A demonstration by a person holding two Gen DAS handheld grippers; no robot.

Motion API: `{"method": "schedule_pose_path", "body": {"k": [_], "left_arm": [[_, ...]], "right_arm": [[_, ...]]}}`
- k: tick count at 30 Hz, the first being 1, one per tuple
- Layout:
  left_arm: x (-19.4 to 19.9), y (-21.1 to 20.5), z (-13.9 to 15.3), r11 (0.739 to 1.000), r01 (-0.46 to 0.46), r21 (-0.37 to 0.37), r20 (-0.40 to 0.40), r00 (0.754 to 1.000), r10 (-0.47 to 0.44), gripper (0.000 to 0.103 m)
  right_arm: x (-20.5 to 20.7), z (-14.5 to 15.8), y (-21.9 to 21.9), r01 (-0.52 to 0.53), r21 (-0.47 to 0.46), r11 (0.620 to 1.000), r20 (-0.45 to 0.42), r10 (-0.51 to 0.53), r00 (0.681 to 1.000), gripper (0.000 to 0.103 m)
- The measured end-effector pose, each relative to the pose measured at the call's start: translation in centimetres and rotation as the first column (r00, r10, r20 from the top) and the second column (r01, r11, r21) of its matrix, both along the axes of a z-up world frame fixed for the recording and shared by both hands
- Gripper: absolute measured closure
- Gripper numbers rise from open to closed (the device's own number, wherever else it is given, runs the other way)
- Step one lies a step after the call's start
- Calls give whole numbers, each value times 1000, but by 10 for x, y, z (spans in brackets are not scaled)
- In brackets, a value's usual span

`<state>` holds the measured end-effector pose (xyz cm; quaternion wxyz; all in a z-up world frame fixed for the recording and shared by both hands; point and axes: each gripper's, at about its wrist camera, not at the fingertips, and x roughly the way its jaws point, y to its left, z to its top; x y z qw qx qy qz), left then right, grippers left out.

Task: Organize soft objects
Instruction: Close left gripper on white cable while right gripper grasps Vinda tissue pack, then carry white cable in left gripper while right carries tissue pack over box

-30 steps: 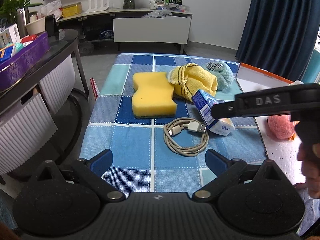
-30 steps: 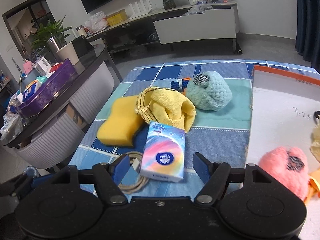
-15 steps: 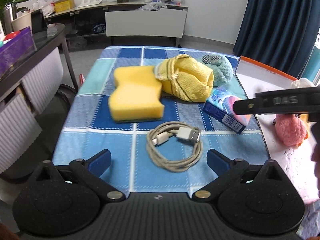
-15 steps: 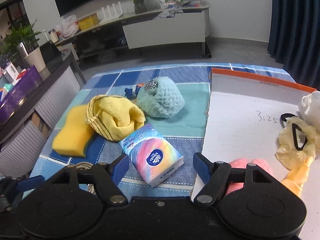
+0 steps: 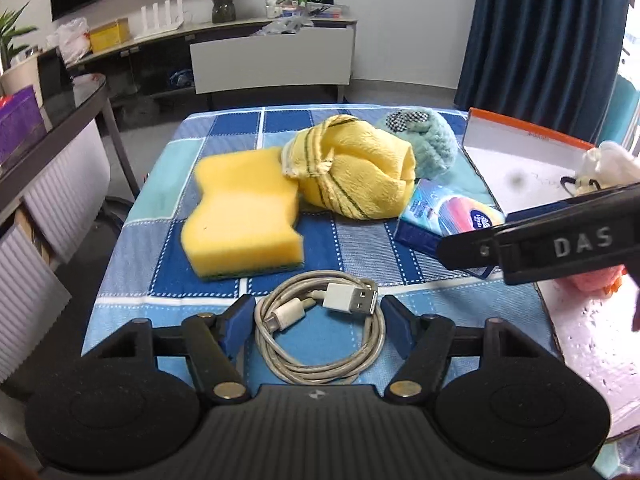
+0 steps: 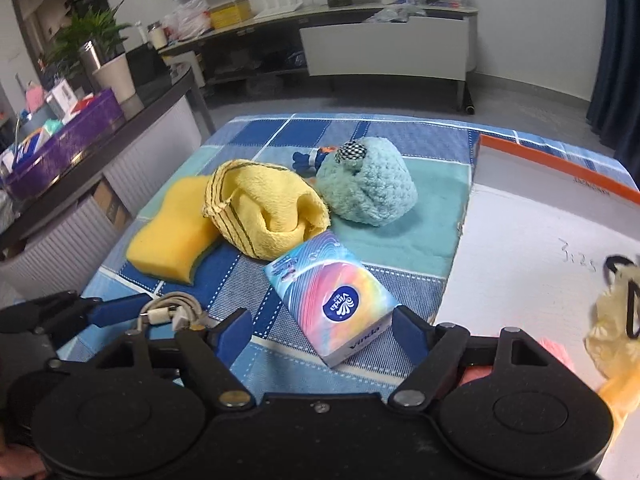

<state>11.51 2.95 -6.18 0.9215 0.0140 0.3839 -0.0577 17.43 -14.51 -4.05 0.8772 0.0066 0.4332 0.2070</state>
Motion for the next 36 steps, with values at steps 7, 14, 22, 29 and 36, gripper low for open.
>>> {"method": "schedule_pose_path", "body": {"k": [7,14,22,29,36], "left_arm": [[-10,7,11,999,-21,-31,8,1000,22,34],[-8,10,16,997,-33,-63,10,999,34,34],[-11,12,19,996,-55,-67,17,998,57,34],[-14,12,27,994,-85,-74,33,996,88,34],[-25,7,40,992,-99,-71,66,992,104,34]], "right_arm": [[20,-3,11,-111,-127,986,6,113,994,10],[32,-1,16,-277,-244,929,12,289,957,10],[49,-10,22,-314,-161,935,-41,312,949,12],[22,-2,11,-187,-82,979,-25,186,982,39],[-23,21,-11,-21,6,1000,37,21,999,39]]}}
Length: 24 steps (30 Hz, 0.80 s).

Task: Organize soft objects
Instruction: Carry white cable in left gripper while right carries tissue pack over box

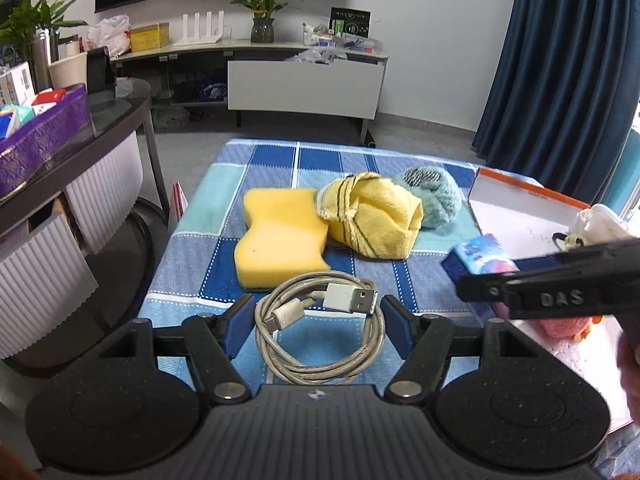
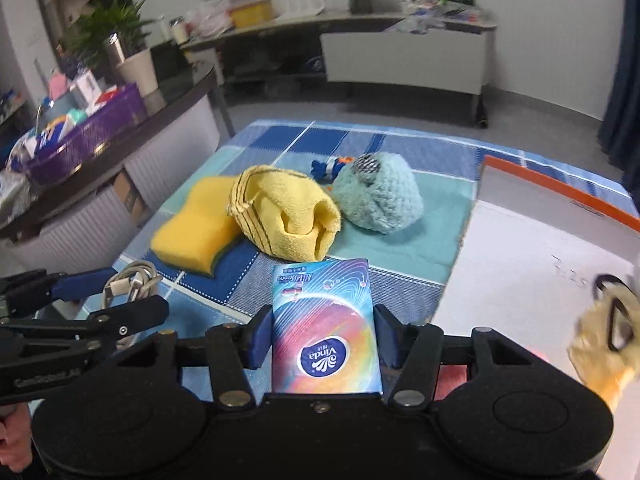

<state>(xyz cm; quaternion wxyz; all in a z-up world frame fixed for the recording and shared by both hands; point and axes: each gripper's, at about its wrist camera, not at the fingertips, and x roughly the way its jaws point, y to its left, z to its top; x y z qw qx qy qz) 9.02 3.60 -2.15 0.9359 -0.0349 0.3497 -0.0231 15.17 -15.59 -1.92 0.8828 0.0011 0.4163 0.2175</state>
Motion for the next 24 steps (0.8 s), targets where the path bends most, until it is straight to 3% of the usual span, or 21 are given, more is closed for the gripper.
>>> {"method": "schedule_pose_path", "body": {"k": [4,9,24], "left_arm": [[-7,-4,9,1000,-3,1,18,1000,3,34],[-18,-12,19,1000,3,0,35,999,-3,34],[-44,-27,30,1000,11,-10,56,998,-10,34]], "right_arm": [[-22,12,-11,66,49,997,19,-67,998,39],[-46,22,-17,102,44,994,50,-104,993,39],[-93,30,-38,143,54,988,79,-147,986,39]]}}
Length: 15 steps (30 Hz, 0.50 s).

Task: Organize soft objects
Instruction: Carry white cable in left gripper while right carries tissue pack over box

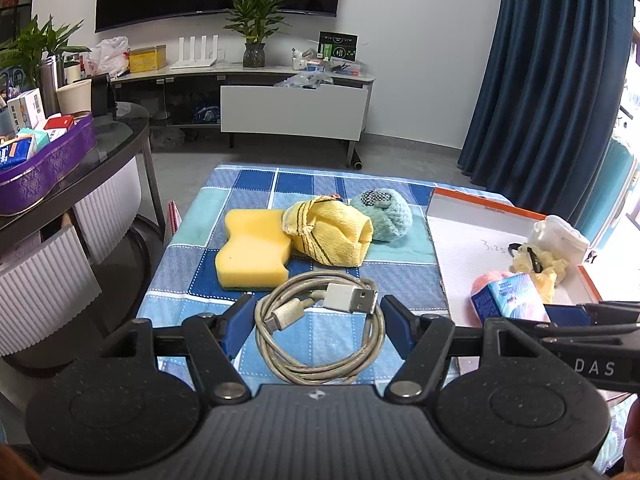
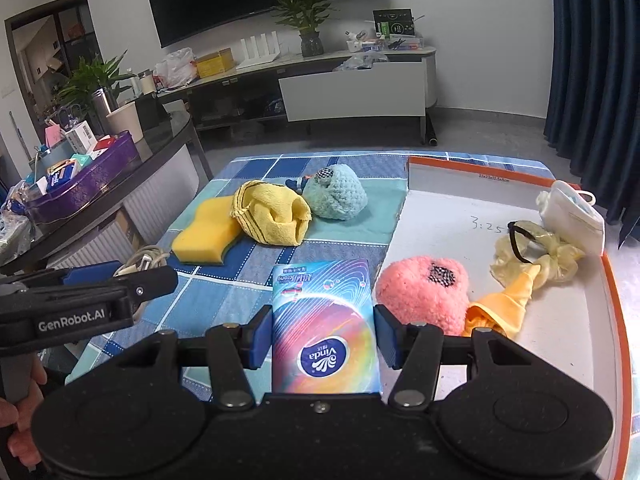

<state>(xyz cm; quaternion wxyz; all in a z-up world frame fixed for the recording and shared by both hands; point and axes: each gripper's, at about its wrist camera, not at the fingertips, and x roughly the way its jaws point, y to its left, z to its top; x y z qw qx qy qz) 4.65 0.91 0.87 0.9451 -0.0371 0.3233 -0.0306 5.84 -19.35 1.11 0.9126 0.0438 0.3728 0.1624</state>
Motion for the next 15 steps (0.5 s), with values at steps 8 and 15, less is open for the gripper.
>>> {"method": "schedule_pose_path", "body": {"k": [8,15], "left_arm": [[-11,-9,2,1000,2,16,3,1000,-2,34],[-19,-13,3,1000,5,6,7,1000,-6,34]], "right_arm": [[-18,4,-11,13,6,1000,23,-13,1000,39],[-30,8,-15,20,11,1000,43,-21,999,39]]}}
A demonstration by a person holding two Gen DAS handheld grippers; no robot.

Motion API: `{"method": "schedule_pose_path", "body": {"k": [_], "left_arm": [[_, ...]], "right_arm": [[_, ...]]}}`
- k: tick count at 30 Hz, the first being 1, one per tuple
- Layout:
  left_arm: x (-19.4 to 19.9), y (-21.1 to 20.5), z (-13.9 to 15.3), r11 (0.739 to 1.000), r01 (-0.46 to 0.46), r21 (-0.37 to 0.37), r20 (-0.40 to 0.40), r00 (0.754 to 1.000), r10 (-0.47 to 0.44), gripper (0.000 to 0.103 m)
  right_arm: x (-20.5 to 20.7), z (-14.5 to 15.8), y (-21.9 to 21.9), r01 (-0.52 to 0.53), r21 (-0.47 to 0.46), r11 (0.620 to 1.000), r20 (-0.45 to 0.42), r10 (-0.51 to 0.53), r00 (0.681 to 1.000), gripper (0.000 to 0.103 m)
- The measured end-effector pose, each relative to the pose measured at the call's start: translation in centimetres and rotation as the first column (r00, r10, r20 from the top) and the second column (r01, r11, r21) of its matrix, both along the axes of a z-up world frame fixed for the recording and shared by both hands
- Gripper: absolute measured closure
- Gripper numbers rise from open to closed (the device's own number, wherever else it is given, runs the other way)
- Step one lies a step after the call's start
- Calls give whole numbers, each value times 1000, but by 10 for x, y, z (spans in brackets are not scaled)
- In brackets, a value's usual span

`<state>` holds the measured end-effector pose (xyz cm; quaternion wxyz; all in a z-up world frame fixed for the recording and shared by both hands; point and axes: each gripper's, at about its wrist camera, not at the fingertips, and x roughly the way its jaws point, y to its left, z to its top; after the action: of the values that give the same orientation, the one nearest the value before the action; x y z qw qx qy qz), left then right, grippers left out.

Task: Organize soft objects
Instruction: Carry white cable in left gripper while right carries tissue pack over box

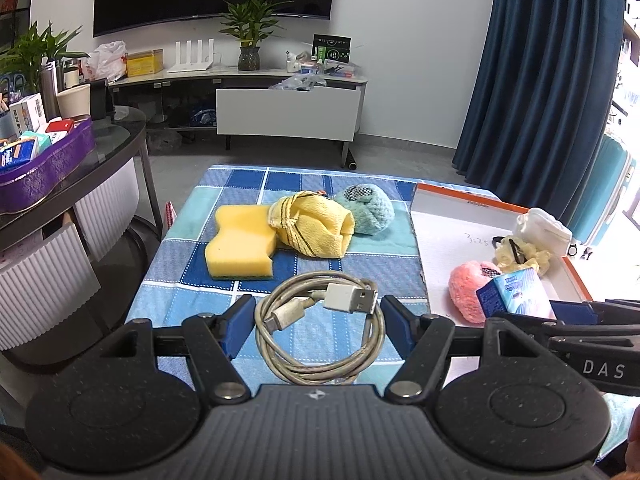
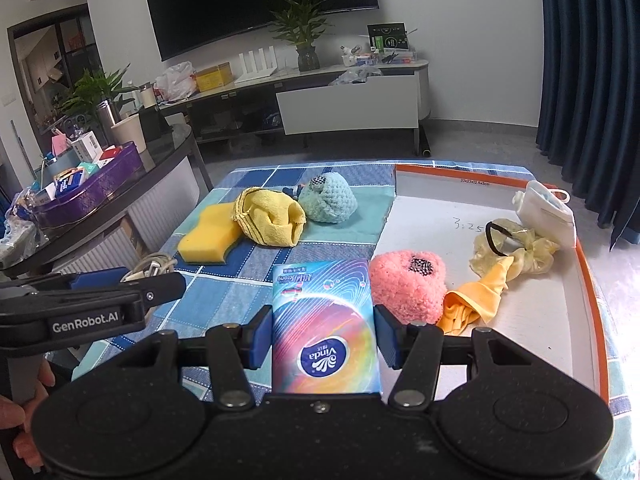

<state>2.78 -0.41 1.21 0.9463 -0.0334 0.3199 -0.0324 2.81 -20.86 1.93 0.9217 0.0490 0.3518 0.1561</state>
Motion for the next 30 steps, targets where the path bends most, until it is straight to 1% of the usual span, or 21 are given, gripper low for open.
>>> {"method": "schedule_pose_path", "body": {"k": [10,30], "left_arm": [[-8,-8,5,1000,12,8,15,1000,-13,34],[-16,-37,12,997,83,5,35,996,-83,34]], "right_arm": [[-12,5,-8,21,4,1000,22,-21,1000,39],[-29,15,-37,84,15,996,54,-85,995,39]]}}
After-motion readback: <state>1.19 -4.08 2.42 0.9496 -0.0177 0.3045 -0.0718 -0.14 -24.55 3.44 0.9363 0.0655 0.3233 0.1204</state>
